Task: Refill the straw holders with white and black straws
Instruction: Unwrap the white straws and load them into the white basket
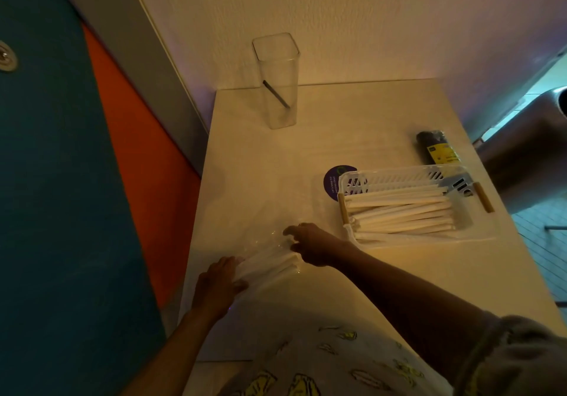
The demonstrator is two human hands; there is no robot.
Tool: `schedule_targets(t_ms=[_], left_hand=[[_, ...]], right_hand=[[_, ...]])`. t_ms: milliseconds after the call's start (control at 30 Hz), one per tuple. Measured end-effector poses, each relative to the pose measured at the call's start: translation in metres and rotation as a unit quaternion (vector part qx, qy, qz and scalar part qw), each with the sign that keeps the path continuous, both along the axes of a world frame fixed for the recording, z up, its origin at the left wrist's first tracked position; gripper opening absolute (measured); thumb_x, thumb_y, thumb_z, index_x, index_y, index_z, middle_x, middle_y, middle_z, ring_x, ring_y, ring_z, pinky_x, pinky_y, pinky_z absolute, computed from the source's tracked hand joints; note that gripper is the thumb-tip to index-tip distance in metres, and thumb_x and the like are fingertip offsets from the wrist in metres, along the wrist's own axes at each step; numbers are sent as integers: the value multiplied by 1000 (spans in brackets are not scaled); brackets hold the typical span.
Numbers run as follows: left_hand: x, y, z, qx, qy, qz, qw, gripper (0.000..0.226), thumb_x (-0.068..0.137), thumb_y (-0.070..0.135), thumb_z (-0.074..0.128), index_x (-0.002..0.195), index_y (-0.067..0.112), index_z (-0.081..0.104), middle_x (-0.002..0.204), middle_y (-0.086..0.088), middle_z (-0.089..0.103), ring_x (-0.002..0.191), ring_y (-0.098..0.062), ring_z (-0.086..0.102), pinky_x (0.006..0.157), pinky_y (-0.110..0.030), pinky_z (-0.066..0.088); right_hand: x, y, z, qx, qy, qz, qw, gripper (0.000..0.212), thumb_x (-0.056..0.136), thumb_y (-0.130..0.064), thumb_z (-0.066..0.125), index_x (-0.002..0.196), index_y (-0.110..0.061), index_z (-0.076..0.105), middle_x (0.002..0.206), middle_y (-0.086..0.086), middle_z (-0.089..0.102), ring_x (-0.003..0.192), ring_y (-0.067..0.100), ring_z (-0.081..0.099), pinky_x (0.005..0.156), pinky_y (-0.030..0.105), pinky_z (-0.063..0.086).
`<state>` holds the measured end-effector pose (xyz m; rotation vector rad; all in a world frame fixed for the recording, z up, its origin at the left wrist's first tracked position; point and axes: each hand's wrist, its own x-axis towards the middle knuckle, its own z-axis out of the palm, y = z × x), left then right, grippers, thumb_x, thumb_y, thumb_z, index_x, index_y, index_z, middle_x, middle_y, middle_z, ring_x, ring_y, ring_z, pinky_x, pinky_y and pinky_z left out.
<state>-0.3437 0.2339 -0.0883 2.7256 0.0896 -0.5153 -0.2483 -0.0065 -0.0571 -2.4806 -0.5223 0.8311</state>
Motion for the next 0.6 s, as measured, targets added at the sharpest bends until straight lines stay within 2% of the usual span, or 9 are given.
schedule_targets(t_ms=[200,333,500,600], left_hand=[[3,3,0,1,-4,-16,1000,53,84,37,70,132,30,49,129,6,54,118,-21,52,87,-35,43],[4,4,-1,16,-8,-35,999,53,83,40,70,130,30,49,127,5,56,116,-22,54,85,-35,44],[5,3,-3,16,-8,-44,999,53,81,41,71,129,28,51,125,4,57,114,-22,55,85,-35,44],[5,3,-3,16,-15,-44,999,54,80,40,73,128,26,52,123,3,59,111,-23,56,83,-35,44]], right_hand=[[-3,1,-7,-2,25,-5,1000,51,96,-22,60,144,-15,44,139,13,51,126,27,50,102,36,44],[-10,1,-12,-14,29,-1,999,57,94,-28,63,146,-22,41,136,12,48,122,27,50,100,35,44],[-11,1,-12,10,-25,0,1000,39,91,-27,67,128,-21,58,125,8,53,113,21,52,94,33,47],[-11,3,-9,22,-44,6,999,36,90,-23,68,125,-18,61,125,7,53,111,20,53,94,32,49]])
